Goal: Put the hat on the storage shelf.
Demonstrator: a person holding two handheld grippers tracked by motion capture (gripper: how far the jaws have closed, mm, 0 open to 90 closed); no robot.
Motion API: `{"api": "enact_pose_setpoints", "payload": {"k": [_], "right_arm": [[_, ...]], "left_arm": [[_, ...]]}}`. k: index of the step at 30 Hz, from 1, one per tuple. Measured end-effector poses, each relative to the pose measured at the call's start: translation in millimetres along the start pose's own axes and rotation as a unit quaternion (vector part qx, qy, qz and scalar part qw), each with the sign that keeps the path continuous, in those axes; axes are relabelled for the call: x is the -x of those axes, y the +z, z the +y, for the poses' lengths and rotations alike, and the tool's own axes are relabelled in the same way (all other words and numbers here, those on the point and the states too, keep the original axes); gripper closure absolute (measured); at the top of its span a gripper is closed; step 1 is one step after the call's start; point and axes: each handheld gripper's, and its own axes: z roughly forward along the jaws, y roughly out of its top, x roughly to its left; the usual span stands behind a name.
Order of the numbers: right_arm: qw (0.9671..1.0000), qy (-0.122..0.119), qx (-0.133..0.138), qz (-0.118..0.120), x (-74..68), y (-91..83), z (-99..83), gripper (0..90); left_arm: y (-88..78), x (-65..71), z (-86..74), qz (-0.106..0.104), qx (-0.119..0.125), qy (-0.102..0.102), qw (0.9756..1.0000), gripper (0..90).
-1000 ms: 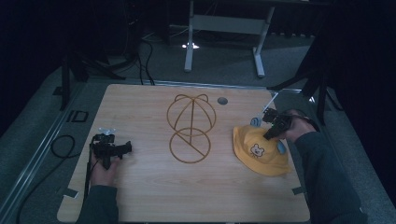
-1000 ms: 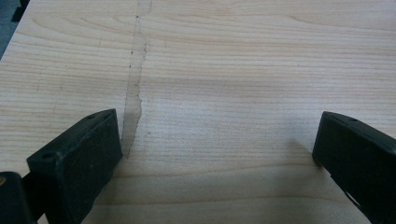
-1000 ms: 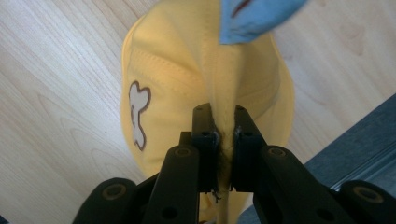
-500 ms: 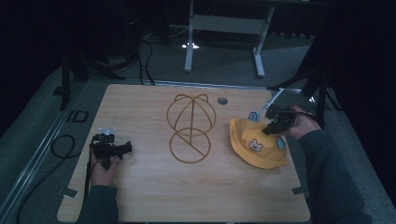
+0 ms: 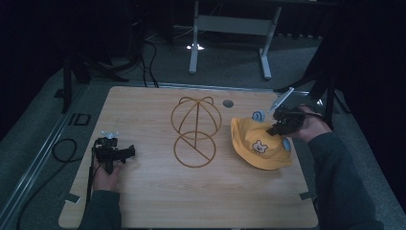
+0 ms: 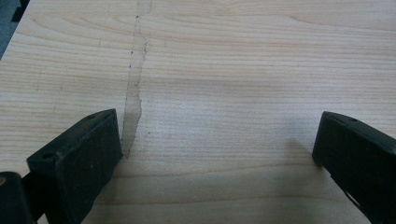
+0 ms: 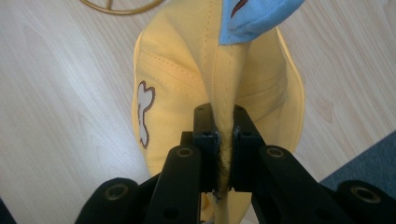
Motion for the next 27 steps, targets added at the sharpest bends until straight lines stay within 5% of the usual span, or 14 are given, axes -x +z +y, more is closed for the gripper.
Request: {"api": "enact_pose_setpoints", "payload": {"k": [11, 27], "right_arm": [[0.9987, -0.024, 0.040, 0.021, -5.7, -22.4, 6.7, 84.0], [0.9978, -0.042, 0.050, 0.012, -9.0, -39.6, 15.7, 84.1]], "left_arm": [[-0.1, 0.0, 0.1, 0.000, -0.001, 0.000, 1.0000, 1.4], [-0.1, 0.0, 0.0, 0.000, -0.001, 0.000, 1.0000, 1.3]]}}
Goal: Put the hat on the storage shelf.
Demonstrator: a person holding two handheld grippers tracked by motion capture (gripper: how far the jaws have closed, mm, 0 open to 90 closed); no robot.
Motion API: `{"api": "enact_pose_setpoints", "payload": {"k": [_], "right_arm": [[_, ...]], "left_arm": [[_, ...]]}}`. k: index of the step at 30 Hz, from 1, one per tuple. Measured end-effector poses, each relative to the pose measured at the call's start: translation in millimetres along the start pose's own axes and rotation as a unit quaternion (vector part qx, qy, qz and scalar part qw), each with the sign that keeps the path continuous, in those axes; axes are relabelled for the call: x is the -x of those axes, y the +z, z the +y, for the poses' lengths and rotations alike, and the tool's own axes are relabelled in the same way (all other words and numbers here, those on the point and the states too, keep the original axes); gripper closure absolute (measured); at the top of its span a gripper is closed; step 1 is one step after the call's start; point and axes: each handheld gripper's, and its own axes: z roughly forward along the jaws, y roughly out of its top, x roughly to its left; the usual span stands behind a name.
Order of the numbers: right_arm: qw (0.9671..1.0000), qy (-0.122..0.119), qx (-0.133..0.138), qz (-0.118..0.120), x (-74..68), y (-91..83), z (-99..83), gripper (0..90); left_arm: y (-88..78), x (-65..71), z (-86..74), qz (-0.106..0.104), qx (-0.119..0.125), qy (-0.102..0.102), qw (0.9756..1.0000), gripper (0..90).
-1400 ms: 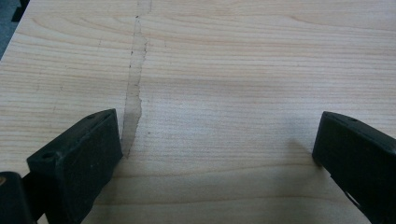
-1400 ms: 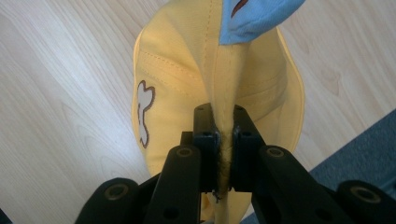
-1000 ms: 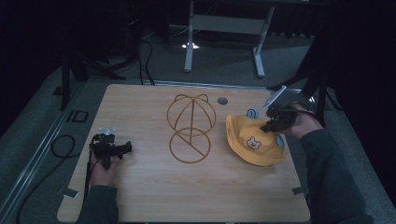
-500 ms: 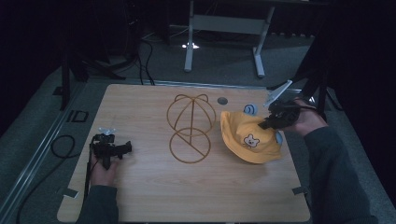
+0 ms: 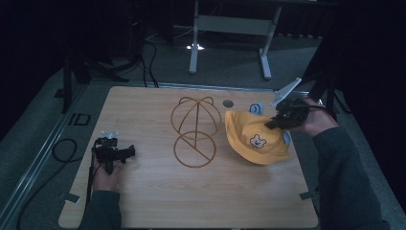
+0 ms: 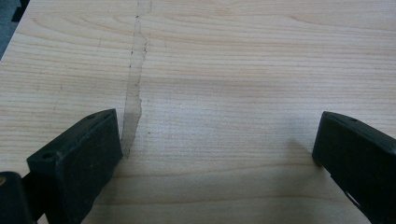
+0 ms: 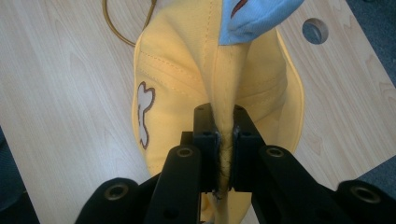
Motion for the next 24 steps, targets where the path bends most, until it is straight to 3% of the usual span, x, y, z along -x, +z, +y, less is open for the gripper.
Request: {"api": "enact_pose_setpoints", "payload": {"k": [17, 24], "right_arm": [[0.9999, -0.010, 0.002, -0.003, -0.6, -8.4, 5.0, 84.0], [0.9997, -0.012, 0.021, -0.006, 0.5, -15.3, 8.1, 84.0]], "left_arm": [[-0.1, -0.1, 0.0, 0.000, -0.001, 0.001, 1.0000, 1.3], [-0.1, -0.1, 0.0, 0.000, -0.001, 0.001, 1.0000, 1.3]]}}
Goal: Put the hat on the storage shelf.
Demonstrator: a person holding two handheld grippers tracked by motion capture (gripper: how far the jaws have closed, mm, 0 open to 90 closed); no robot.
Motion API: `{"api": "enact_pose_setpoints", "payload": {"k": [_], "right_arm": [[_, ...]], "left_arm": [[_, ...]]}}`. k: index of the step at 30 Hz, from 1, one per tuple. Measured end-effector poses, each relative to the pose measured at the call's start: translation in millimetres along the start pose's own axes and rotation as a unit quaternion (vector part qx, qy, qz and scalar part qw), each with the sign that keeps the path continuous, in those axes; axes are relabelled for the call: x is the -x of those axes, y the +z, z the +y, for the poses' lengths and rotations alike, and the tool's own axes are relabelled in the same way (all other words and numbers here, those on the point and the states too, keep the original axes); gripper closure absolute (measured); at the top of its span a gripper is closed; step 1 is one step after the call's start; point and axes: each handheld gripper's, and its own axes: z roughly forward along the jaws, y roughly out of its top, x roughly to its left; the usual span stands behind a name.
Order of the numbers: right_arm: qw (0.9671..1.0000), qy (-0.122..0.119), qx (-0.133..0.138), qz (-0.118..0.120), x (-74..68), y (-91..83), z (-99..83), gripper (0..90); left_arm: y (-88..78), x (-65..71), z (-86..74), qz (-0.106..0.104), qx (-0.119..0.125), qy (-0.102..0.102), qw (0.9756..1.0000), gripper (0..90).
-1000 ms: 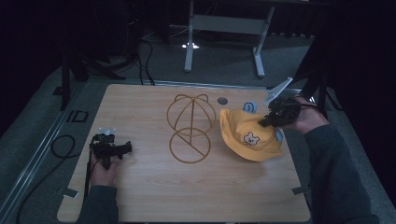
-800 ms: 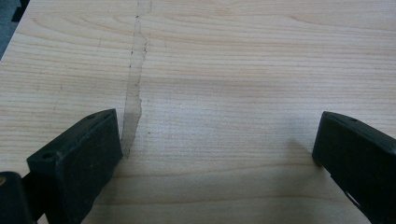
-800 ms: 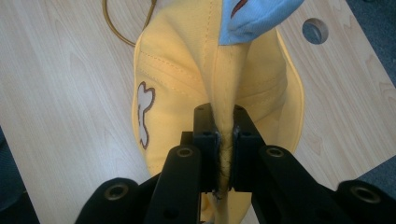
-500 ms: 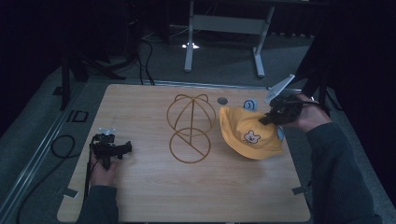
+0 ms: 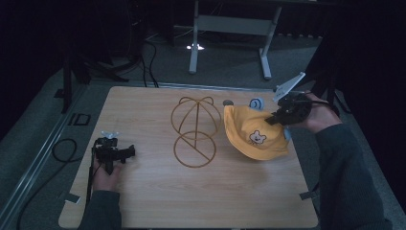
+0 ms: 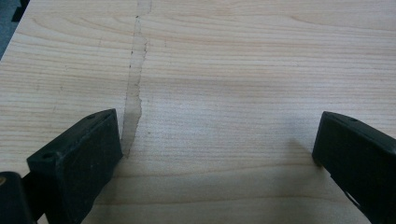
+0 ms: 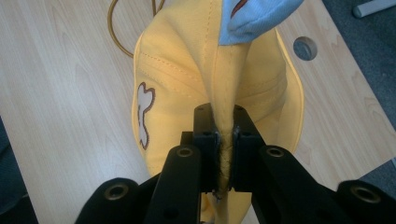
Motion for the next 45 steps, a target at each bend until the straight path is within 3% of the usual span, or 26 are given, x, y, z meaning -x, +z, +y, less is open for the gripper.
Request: {"api": "enact_pose_setpoints", "payload": {"k": [23, 34, 45], "right_arm": [[0.9978, -0.020, 0.063, 0.006, -4.0, -24.9, 19.5, 84.0], [0.9944, -0.036, 0.099, 0.012, -9.9, -34.5, 36.9, 84.0], [0.9921, -0.059, 0.109, 0.023, -16.8, -24.5, 65.8, 84.0]], "left_arm": [[0.0, 0.0, 0.0, 0.000, 0.000, 0.000, 1.0000, 1.3], [0.0, 0.0, 0.0, 0.000, 0.000, 0.000, 1.0000, 1.3], [0.0, 0.1, -0.1, 0.000, 0.000, -0.001, 1.0000, 1.3]]}}
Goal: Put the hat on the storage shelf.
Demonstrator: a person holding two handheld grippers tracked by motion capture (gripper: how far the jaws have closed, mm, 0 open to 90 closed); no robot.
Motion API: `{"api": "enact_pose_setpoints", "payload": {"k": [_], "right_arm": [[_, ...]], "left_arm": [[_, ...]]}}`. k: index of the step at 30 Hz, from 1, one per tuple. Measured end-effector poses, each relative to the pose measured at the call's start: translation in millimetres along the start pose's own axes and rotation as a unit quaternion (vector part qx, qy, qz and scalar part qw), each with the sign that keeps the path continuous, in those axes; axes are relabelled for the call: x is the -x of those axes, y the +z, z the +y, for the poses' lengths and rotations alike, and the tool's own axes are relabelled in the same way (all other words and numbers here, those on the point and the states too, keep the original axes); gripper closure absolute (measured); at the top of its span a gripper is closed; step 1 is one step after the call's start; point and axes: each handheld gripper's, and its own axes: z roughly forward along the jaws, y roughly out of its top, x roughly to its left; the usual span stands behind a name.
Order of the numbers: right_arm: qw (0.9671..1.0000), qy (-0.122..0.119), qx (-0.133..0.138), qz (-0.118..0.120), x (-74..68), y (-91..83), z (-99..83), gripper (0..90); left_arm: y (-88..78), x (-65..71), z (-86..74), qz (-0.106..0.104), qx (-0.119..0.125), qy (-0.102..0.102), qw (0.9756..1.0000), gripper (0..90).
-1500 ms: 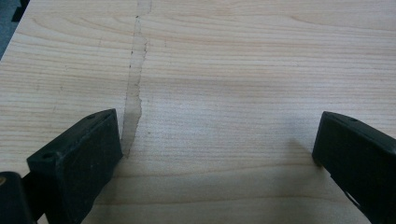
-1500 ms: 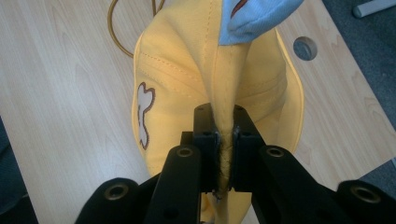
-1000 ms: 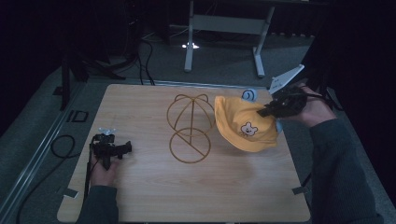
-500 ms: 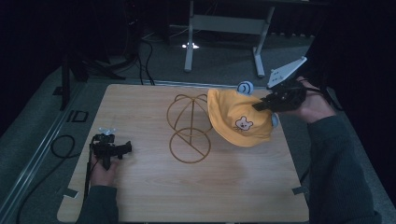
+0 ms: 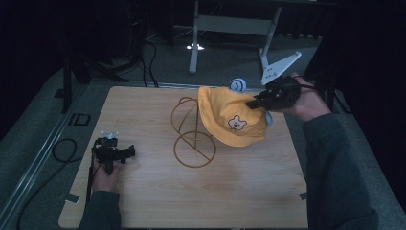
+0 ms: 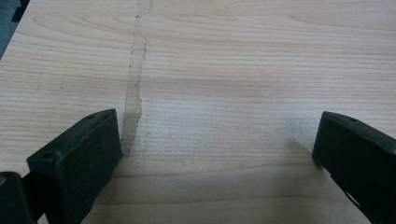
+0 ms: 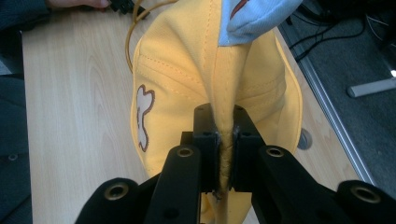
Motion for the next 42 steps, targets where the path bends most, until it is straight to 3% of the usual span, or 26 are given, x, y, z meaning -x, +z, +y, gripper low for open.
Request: {"api": "enact_pose_setpoints", "payload": {"k": [27, 42], "right_arm": [[0.9998, -0.013, 0.012, -0.006, 4.4, 14.9, 39.6, 84.0], [0.9997, -0.020, 0.016, -0.004, 1.5, 41.6, 75.6, 83.3]], "left_arm": [[0.0, 0.0, 0.0, 0.000, 0.000, 0.000, 1.0000, 1.3], [0.1, 0.1, -0.1, 0.000, 0.001, 0.000, 1.0000, 1.3]]}}
